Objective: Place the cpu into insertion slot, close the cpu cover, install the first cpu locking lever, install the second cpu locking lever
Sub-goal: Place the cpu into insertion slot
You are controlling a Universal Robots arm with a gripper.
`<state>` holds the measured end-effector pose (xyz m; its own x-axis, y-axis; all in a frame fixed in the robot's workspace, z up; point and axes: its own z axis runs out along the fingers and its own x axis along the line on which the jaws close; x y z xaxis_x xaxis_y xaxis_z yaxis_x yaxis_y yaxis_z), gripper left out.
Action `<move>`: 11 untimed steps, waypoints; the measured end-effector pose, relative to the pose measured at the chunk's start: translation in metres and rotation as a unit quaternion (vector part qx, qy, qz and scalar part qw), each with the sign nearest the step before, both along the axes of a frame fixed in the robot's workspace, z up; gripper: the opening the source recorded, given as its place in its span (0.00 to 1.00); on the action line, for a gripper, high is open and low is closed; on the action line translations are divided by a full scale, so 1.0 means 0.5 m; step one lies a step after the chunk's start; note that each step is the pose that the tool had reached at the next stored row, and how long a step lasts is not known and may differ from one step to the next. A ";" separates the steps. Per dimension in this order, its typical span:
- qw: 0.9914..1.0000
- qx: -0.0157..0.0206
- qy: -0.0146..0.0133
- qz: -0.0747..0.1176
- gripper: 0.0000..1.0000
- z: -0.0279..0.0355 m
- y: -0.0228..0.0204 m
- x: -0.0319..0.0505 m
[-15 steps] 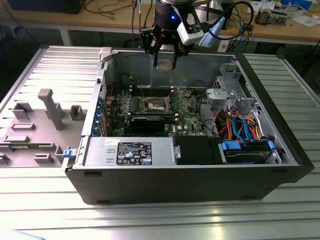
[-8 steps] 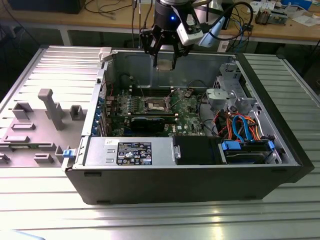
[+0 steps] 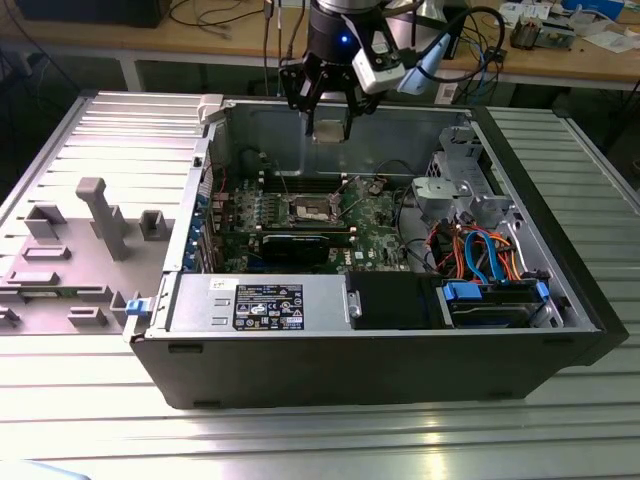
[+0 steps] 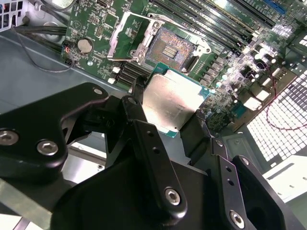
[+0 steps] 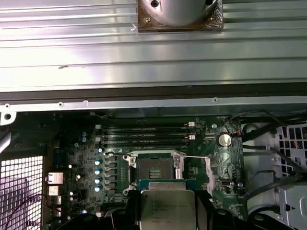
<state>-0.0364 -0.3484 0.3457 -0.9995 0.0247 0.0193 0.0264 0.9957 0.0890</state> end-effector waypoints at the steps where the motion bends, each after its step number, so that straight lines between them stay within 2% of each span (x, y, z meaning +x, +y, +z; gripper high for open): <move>1: 1.000 0.000 0.000 0.000 0.55 -0.001 0.0000 0.000; 11: 1.000 0.000 0.000 0.000 0.55 -0.006 0.0000 -0.001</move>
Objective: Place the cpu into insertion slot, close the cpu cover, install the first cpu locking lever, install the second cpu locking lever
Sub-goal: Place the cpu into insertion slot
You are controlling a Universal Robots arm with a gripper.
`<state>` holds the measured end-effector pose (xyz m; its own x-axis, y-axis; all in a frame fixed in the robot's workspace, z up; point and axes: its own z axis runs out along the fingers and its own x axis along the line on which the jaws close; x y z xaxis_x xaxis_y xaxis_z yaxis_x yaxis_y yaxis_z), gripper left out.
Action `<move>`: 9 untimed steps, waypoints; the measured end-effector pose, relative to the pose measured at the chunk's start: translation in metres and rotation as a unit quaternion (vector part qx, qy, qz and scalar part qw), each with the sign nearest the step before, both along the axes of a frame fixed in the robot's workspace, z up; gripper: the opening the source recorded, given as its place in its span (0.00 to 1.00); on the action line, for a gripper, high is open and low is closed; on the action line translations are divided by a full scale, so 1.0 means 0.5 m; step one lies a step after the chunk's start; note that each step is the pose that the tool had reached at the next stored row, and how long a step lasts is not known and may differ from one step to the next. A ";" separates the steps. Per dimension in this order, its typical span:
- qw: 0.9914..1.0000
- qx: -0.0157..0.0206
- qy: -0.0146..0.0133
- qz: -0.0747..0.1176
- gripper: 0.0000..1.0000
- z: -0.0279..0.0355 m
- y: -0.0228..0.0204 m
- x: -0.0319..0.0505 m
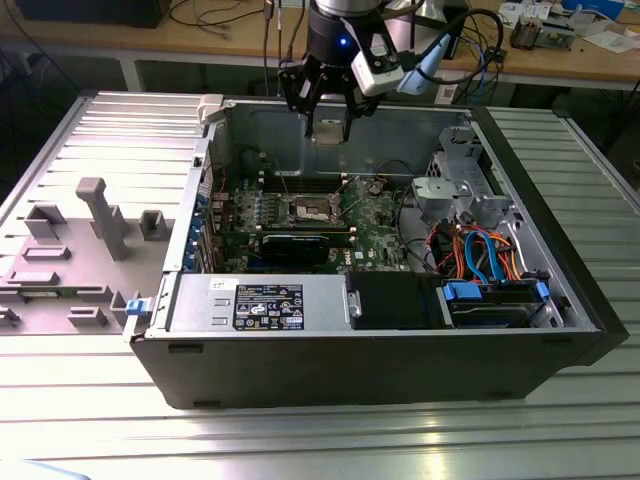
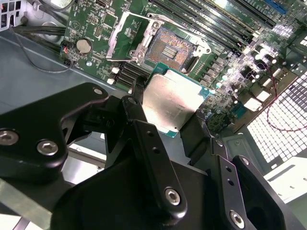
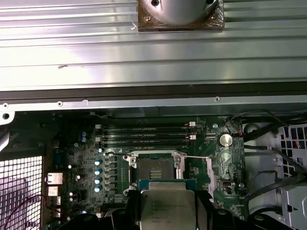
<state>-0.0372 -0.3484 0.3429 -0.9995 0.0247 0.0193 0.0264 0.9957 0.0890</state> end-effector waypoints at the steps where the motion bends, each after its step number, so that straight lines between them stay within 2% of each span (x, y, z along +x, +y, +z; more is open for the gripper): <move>1: 1.000 0.000 0.000 0.000 0.55 0.000 0.0000 0.000; 9: 1.000 0.000 0.000 0.000 0.55 -0.003 0.0000 -0.001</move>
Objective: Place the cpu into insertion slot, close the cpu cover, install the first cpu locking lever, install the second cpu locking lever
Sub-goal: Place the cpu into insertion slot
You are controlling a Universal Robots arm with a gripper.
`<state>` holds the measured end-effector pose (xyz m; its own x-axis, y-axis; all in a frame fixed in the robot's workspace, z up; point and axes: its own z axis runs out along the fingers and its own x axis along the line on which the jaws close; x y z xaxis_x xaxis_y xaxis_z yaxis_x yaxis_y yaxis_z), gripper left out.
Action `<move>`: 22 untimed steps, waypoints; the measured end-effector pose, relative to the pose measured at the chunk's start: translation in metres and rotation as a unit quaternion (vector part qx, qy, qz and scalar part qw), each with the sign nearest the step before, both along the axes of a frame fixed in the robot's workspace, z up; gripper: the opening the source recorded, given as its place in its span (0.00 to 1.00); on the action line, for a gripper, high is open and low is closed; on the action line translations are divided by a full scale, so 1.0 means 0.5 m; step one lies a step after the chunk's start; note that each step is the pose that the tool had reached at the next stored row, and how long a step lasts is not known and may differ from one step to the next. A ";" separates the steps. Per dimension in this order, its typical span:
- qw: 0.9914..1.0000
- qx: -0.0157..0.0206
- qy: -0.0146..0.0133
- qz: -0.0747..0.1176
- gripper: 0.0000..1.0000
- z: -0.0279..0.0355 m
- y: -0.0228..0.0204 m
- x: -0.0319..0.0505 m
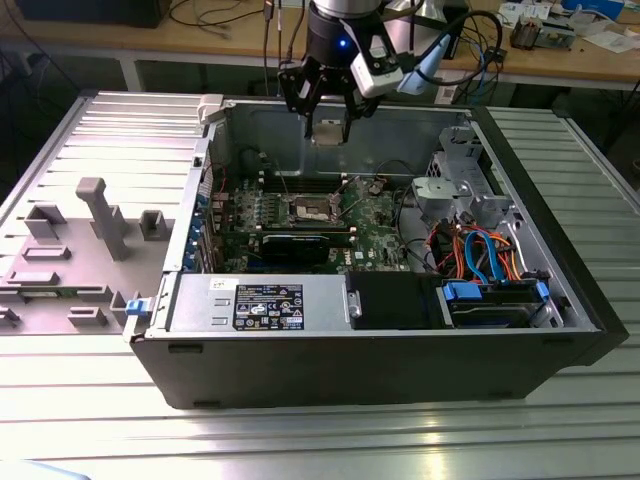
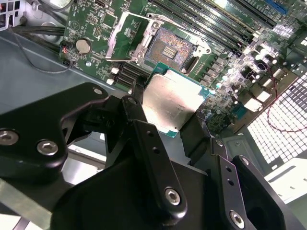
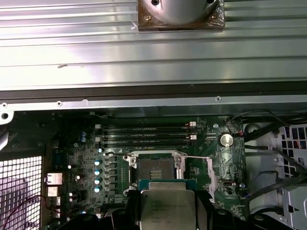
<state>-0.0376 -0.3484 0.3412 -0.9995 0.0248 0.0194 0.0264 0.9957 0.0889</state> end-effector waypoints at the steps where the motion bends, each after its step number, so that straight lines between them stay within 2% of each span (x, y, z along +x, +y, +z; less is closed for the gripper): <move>1: 1.000 0.000 0.000 0.000 0.55 -0.001 0.0000 0.000; 22: 1.000 0.000 0.000 0.000 0.55 -0.012 0.0000 -0.003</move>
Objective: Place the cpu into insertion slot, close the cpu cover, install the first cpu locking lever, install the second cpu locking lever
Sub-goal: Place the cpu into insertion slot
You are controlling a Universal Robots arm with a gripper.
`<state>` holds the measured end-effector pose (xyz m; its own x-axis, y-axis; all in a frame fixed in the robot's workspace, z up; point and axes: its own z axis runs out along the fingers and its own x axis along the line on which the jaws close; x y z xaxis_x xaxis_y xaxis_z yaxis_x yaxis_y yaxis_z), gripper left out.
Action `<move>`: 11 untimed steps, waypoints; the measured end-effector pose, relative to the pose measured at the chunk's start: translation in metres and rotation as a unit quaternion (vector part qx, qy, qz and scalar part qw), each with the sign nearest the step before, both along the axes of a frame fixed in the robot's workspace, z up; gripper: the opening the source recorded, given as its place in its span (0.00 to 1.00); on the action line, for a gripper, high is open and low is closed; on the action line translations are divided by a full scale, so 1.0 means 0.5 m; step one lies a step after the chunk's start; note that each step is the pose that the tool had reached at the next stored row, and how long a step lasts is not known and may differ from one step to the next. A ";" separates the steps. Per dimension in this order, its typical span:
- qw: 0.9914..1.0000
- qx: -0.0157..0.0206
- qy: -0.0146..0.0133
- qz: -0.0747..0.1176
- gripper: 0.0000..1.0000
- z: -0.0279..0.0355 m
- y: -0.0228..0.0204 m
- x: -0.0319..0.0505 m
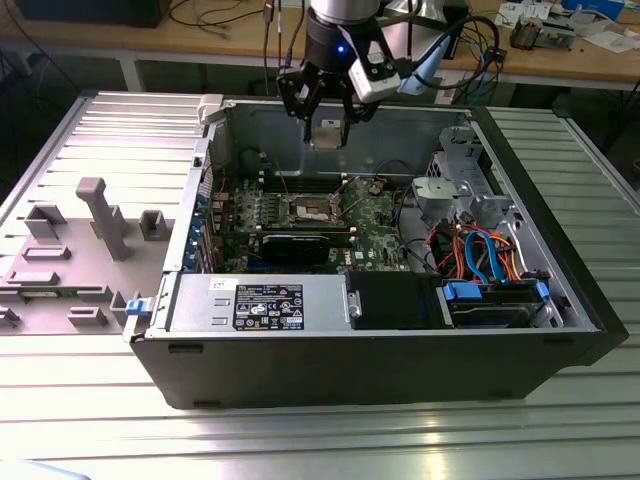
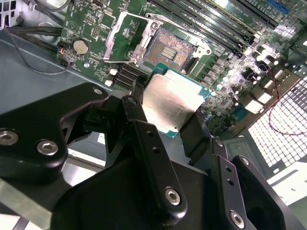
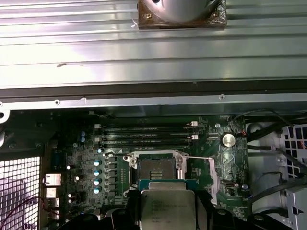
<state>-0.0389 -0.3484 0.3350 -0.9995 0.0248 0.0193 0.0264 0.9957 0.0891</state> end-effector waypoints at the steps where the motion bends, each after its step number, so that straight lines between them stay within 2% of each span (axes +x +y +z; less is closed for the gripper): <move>1: 1.000 0.000 0.000 0.000 0.55 -0.001 0.0000 0.000; 11: 1.000 0.000 0.000 0.000 0.55 -0.008 0.0000 -0.002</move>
<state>-0.0397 -0.3484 0.3312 -0.9995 0.0248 0.0193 0.0264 0.9957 0.0890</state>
